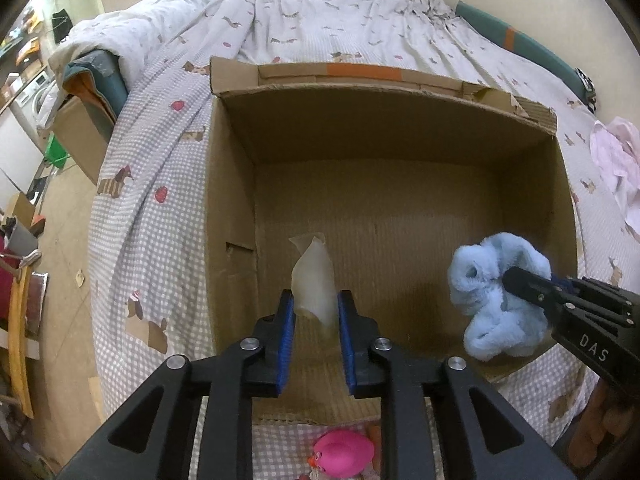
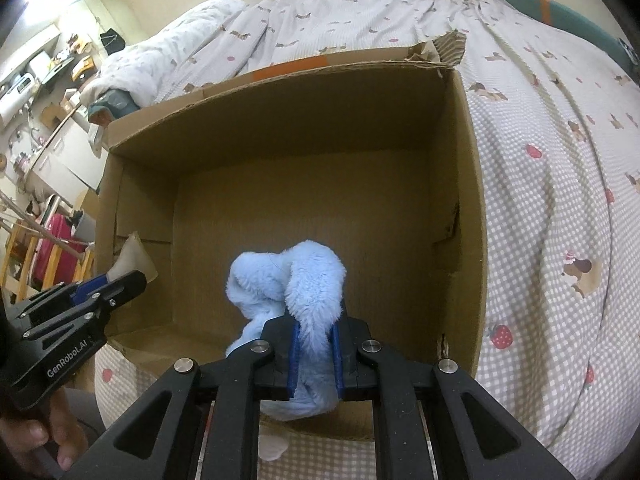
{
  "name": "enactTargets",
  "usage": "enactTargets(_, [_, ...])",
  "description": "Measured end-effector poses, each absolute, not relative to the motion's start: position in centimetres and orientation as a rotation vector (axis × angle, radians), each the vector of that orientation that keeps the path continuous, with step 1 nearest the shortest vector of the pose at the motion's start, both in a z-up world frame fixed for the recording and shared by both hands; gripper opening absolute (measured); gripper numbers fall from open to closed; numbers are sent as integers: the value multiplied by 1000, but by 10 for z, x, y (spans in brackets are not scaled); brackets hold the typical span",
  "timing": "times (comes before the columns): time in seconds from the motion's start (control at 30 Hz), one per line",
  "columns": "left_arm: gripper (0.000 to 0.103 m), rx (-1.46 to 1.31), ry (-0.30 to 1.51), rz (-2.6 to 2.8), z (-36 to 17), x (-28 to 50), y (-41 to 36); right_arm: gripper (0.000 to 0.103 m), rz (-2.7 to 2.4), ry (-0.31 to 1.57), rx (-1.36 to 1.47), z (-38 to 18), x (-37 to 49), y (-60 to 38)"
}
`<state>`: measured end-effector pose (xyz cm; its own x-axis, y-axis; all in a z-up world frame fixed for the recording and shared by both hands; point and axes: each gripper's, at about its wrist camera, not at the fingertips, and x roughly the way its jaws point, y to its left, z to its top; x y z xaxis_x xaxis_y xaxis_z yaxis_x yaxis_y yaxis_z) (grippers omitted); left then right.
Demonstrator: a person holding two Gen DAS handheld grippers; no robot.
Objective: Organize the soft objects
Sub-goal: 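Open both grippers to drop the scrap and scrunchie into the box, then withdraw both grippers from the box back toward the remaining items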
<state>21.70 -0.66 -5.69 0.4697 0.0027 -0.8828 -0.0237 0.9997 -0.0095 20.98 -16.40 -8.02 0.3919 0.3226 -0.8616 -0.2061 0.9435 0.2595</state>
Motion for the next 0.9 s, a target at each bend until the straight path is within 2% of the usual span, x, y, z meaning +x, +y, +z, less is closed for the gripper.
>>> enactTargets(0.13, [33,3,1080,-5,-57,215,-15,13,336,1122,104,-81,212,-160])
enactTargets(0.23, [36,22,1071,-13,-55,214,-20,13,333,1127,111,-83,215,-160])
enactTargets(0.37, [62,26,1078,-23,-56,214,-22,17,332,1135,123,-83,216,-161])
enactTargets(0.47, [63,40,1077,-33,-56,212,-25,23,340,1139,152,-83,218,-163])
enactTargets(0.5, [63,48,1076,-33,-56,212,-25,26,344,1135,160,-82,218,-163])
enactTargets(0.57, [64,58,1074,-33,-55,210,-26,38,345,1124,164,-80,218,-164])
enactTargets(0.6, [64,56,1074,-33,-57,210,-24,62,343,1119,167,-79,217,-164])
enactTargets(0.63, [65,51,1075,-33,-56,209,-24,80,338,1115,170,-78,217,-165])
enactTargets(0.9, [65,58,1065,-28,-50,202,-24,81,327,1025,187,-58,210,-171])
